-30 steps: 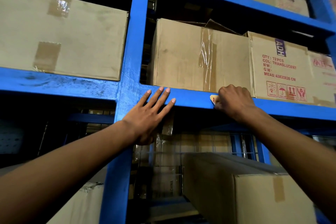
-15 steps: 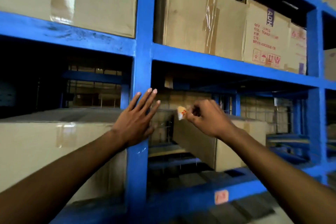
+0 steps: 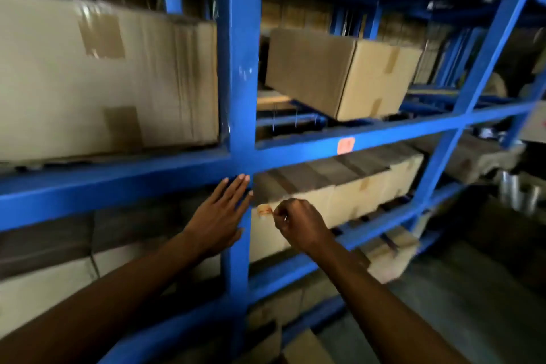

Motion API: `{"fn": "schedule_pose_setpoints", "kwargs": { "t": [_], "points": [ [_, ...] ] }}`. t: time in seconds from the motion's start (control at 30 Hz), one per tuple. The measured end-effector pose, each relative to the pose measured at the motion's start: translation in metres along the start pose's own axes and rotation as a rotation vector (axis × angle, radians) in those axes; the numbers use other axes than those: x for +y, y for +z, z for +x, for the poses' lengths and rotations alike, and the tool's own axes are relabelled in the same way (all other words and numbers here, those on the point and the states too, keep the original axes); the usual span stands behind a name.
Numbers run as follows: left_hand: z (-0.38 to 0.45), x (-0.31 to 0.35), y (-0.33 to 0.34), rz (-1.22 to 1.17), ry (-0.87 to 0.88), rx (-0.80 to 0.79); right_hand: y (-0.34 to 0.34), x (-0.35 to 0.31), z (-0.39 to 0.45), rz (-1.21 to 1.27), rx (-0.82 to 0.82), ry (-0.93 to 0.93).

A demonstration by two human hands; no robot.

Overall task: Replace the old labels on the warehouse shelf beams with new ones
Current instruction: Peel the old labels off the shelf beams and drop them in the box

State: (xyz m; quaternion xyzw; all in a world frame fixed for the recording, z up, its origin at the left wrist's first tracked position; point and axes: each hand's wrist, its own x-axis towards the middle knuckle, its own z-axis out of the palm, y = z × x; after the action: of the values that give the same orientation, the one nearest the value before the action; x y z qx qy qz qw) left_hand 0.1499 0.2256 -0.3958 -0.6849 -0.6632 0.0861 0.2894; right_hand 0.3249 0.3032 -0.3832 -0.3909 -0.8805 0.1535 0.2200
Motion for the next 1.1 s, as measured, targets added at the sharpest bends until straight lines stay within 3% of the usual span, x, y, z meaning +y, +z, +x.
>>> {"fn": "schedule_pose_setpoints", "kwargs": {
  "t": [0.23, 0.73, 1.1],
  "points": [
    [-0.039, 0.047, 0.078, -0.072, 0.061, -0.236, 0.116, 0.062, -0.078, 0.029, -0.239, 0.245],
    [-0.047, 0.062, 0.114, 0.073, 0.066, -0.251, 0.24, 0.121, -0.127, 0.249, -0.41, 0.642],
    [-0.046, 0.069, 0.115, 0.065, 0.041, -0.255, 0.25, 0.143, -0.142, 0.24, -0.419, 0.629]
  ]
}}
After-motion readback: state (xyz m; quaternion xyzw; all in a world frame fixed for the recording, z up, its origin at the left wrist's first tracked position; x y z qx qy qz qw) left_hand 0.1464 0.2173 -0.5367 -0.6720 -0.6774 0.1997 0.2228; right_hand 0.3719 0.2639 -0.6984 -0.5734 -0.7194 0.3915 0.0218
